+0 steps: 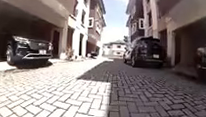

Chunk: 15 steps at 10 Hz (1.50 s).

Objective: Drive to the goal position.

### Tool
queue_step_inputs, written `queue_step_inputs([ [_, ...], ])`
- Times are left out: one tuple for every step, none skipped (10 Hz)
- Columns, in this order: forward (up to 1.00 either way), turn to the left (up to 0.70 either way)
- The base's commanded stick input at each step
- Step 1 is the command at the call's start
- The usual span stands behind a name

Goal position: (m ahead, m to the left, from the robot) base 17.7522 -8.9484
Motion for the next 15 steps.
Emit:
queue_step_inputs([
  [0.5, 0.0],
  [0.5, 0.0],
  [0.5, 0.0],
  [0.5, 0.0],
  [0.5, 0.0],
  [0.5, 0.0],
  [0.5, 0.0],
  [0.5, 0.0],
  [0.5, 0.0],
  [0.5, 0.0],
  [0.5, 0.0],
  [0.5, 0.0],
  [0.5, 0.0],
  [0.5, 0.0],
  [0.5, 0.0],
])
